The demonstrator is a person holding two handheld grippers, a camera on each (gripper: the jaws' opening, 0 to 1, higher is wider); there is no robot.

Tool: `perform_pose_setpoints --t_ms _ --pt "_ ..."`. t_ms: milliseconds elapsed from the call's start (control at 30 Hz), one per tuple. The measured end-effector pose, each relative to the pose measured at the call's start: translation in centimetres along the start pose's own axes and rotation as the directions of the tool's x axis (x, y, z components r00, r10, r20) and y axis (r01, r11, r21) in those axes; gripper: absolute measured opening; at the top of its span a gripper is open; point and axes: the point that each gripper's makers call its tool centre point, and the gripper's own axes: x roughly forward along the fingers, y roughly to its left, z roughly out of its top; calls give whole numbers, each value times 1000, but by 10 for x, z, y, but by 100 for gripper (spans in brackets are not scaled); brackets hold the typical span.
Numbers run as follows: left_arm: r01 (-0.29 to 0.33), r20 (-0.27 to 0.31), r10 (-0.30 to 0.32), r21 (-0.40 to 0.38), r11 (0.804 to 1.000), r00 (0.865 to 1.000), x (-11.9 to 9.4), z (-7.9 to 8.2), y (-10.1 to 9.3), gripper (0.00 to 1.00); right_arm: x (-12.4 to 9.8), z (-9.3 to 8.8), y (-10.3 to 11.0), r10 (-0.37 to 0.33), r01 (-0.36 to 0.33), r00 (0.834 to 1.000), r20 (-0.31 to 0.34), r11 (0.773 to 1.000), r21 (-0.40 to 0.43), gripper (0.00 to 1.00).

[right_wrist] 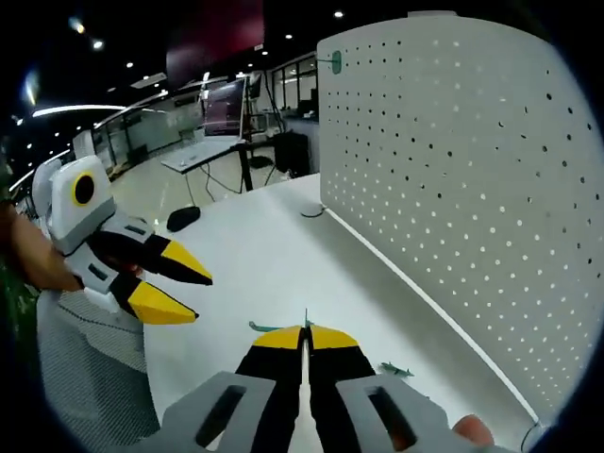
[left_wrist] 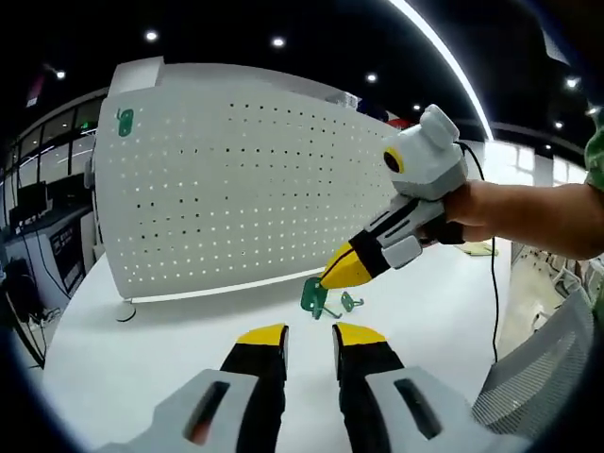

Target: Insert the hook assembly into the mounting plate slot until the hook locks in place.

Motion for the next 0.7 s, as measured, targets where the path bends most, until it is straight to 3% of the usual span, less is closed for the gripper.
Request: perform_pose_setpoints --t_ms 400,700 --pt "-9 67 6 38 999 998 -9 22 -4 19 -20 25 28 52 -55 998 43 995 89 0" --pt "-17 104 9 81 997 995 -14 33 -11 17 -27 31 43 55 -59 998 41 994 94 0"
